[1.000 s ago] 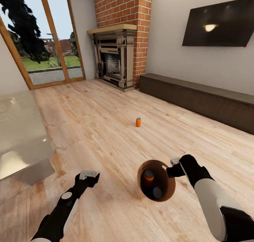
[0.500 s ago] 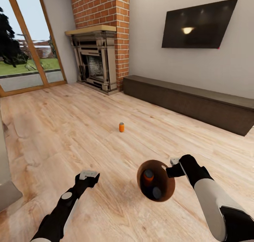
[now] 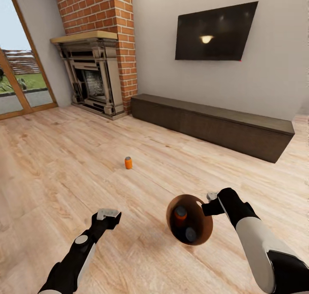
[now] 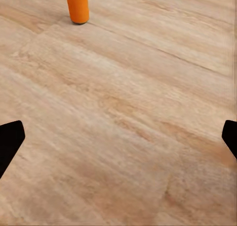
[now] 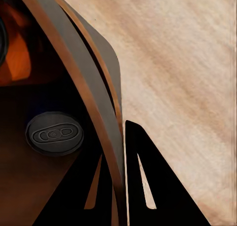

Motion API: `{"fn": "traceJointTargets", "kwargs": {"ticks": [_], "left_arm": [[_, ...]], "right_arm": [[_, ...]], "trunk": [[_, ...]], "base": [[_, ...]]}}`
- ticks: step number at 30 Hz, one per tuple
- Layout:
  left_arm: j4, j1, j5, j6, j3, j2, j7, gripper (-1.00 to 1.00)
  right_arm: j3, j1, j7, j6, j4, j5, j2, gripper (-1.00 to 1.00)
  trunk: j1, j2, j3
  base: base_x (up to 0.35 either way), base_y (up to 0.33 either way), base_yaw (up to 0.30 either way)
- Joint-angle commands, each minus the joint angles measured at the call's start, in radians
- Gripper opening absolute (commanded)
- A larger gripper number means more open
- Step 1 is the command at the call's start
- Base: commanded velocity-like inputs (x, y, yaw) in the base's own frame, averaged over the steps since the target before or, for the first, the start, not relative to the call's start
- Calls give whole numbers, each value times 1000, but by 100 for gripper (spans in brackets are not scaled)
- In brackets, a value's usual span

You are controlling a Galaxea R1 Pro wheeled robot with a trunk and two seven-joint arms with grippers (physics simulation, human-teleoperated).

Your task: Put the three can of soda from the living room inside the tash can in the kitchen.

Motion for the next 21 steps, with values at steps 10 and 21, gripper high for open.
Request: {"fn": "traceJointTargets", "kwargs": {"ticks": [10, 21], "left_arm": [[1, 0, -2, 0, -1, 0, 0, 100], [12, 3, -3, -3, -3, 4, 4, 100]], "right_arm": [[0, 0, -1, 7, 0, -28, 2, -100], [9, 12, -13, -27, 8, -2, 12, -100]], "trunk": [[0, 0, 1], [0, 0, 0]], "base": [[320, -14, 58], [272, 0, 57]]}}
